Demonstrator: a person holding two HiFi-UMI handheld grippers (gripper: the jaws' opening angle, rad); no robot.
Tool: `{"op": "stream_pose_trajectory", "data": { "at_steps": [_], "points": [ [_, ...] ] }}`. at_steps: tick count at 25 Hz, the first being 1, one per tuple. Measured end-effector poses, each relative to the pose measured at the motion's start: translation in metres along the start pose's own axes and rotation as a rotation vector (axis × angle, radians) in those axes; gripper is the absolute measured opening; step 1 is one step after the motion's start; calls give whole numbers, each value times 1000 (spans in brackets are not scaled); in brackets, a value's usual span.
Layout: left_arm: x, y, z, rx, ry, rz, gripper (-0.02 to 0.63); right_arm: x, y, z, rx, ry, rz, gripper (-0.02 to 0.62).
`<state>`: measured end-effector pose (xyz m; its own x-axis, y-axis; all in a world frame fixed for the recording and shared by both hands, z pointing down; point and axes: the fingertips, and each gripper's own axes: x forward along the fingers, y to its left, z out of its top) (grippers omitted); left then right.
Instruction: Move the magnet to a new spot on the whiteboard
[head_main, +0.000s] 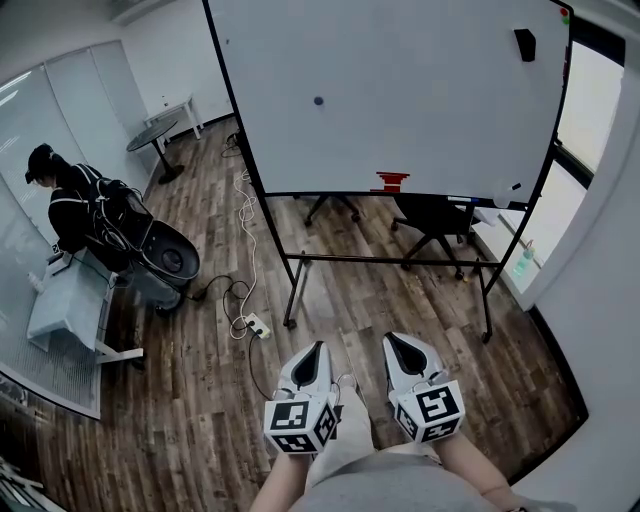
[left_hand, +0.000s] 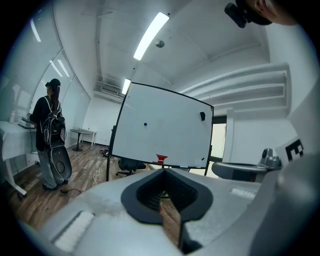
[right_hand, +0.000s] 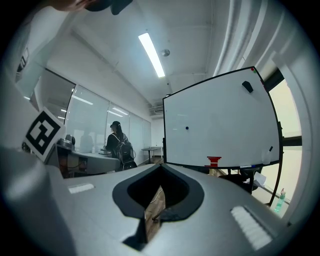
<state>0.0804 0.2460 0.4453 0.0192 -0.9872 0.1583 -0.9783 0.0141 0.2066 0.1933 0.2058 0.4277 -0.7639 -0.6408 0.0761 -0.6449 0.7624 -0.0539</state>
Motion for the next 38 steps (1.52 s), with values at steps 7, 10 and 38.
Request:
{"op": "stream_pose_trajectory", "data": {
  "at_steps": [7,10,38],
  "points": [
    [39,4,6,1,4,-22,5,23,-27,-7,5,24,-35,0],
    [60,10,12,4,12,-29,4,40,-41,-4,9,33,-51,0],
    [318,144,106,28,-14,-26,5,306,-145,52,-56,9,-45,0]
  ]
}}
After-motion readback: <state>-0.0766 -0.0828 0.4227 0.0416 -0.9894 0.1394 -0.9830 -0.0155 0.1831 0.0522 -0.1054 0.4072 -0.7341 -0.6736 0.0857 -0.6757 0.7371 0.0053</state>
